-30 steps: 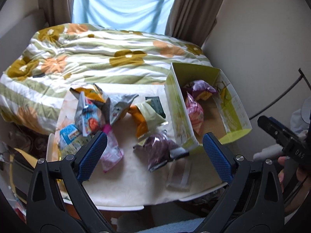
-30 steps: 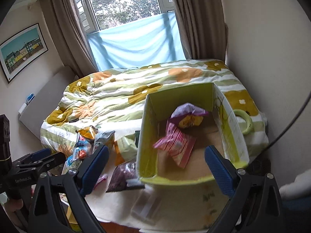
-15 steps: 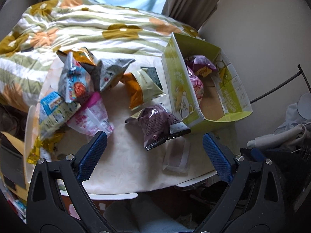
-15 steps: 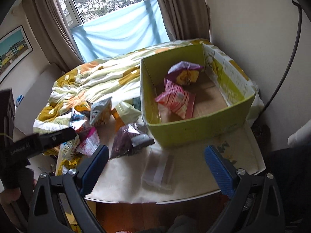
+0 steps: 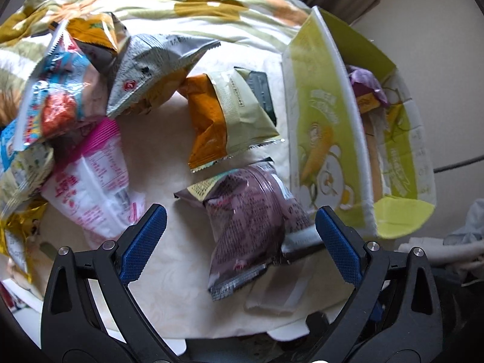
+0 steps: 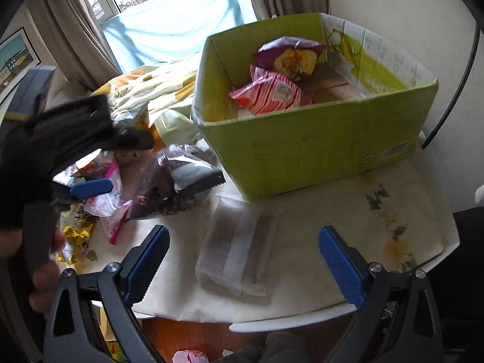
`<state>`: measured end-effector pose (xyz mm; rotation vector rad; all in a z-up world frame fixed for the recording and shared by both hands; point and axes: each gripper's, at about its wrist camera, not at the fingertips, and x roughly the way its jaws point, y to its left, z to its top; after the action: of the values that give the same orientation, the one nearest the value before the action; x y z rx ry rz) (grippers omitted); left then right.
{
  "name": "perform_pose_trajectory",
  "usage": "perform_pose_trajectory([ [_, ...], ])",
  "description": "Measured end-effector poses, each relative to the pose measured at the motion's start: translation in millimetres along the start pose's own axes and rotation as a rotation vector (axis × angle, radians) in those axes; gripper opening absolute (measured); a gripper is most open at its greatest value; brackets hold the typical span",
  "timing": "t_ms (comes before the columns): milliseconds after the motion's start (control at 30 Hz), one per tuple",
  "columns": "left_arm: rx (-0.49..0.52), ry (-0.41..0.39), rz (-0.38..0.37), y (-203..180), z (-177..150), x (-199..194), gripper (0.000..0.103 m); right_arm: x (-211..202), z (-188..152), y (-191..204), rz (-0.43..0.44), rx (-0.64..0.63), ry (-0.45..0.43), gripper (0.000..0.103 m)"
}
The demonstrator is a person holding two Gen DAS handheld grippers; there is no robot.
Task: Organize snacks
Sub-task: 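Grasp the dark purple bag with the left tool while the right tool approaches the white packet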
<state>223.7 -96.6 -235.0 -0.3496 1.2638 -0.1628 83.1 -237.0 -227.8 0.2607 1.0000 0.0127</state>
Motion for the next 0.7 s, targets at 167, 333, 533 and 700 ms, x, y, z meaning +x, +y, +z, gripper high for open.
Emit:
perform_pose_trajectory([
  [167, -0.021, 0.055, 0.041, 0, 10, 32, 0.098, 20, -2, 1, -0.004, -0.005, 0.021, 0.098],
  [333, -0.034, 0.098, 0.012, 1, 16, 49, 0.098, 36, -2, 4, -0.009, -0.018, 0.053, 0.098],
  [533, 0.000, 0.132, 0.016, -2, 13, 61, 0.099, 47, -3, 10, -0.022, -0.046, 0.080, 0.098],
  [700, 0.030, 0.127, 0.036, 4, 7, 63, 0.096, 53, -5, 11, -0.035, -0.057, 0.100, 0.098],
])
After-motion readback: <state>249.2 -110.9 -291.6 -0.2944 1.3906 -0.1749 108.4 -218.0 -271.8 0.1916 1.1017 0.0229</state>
